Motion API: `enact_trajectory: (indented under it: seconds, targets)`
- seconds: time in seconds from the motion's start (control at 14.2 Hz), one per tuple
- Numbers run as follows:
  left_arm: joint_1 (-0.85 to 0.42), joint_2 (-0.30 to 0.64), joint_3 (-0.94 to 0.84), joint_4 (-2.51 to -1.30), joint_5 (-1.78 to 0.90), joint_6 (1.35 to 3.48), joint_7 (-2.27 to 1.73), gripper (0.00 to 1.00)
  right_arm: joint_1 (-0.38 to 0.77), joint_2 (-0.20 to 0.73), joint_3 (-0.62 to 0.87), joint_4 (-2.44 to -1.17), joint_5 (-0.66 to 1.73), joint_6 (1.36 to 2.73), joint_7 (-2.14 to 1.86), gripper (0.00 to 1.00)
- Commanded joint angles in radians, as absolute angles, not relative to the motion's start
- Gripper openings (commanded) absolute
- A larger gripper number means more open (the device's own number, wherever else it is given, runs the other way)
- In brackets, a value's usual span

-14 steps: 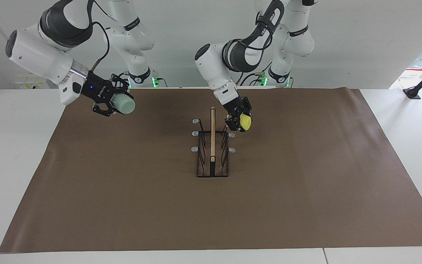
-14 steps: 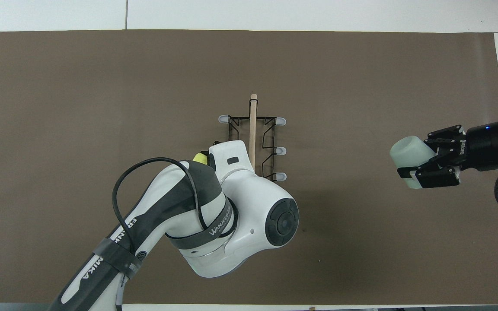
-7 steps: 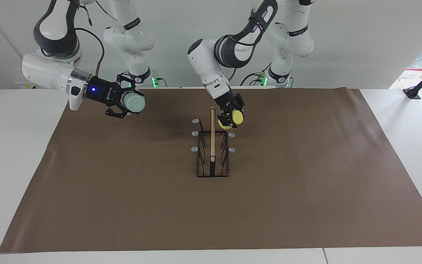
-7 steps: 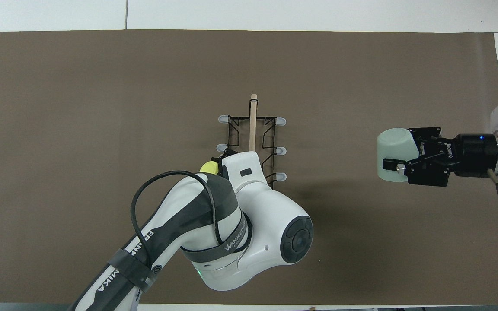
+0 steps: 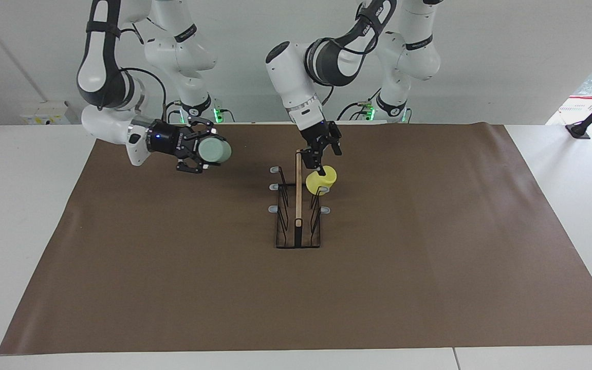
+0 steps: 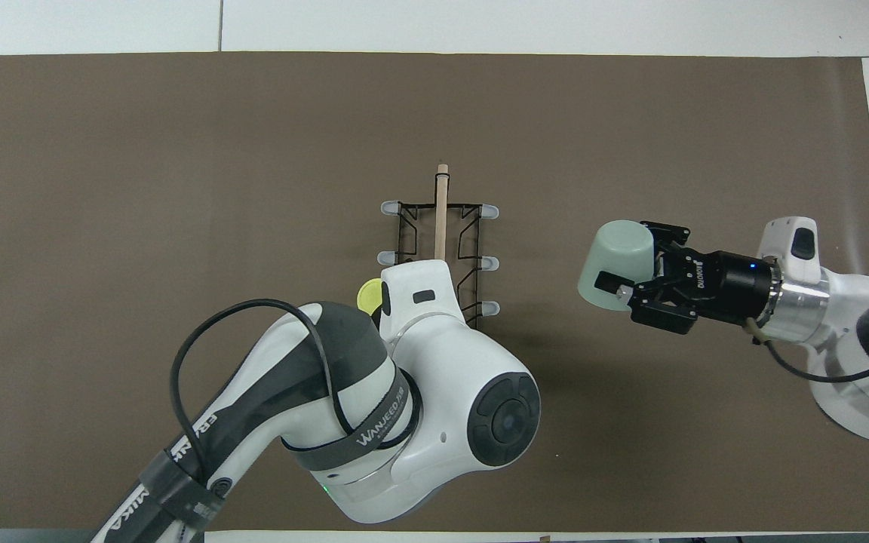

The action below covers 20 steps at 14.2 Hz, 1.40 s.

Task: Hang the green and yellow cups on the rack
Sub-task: 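Release the yellow cup and withdraw the left gripper while the right gripper approaches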

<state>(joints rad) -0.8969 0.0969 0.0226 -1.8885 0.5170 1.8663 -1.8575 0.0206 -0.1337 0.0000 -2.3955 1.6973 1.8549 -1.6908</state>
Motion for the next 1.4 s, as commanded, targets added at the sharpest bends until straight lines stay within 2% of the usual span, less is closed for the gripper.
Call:
enact_trajectory:
  seconds: [0.0, 0.14, 0.35, 0.91, 1.33]
  targets:
    - [-0.820, 0.042, 0.026, -1.911, 0.448, 1.864, -1.635, 1.00, 0.156, -0.169, 0.002, -2.440, 1.845, 1.980, -1.801, 0.00]
    - [-0.744, 0.028, 0.028, -1.911, 0.385, 1.873, -1.451, 1.00, 0.221, -0.189, 0.002, -2.489, 1.937, 2.060, -1.891, 0.00]
    - [-0.606, -0.003, 0.028, -1.913, 0.257, 1.894, -1.075, 1.00, 0.267, -0.187, 0.002, -2.522, 2.034, 2.086, -2.040, 0.00]
    - [-0.203, -0.014, 0.031, -1.884, -0.027, 1.916, -0.217, 1.00, 0.334, -0.063, 0.002, -2.542, 2.175, 2.054, -2.250, 0.00]
    - [-0.094, -0.014, 0.041, -1.740, -0.037, 1.728, -0.028, 1.00, 0.359, 0.001, 0.003, -2.548, 2.240, 2.024, -2.348, 0.00]
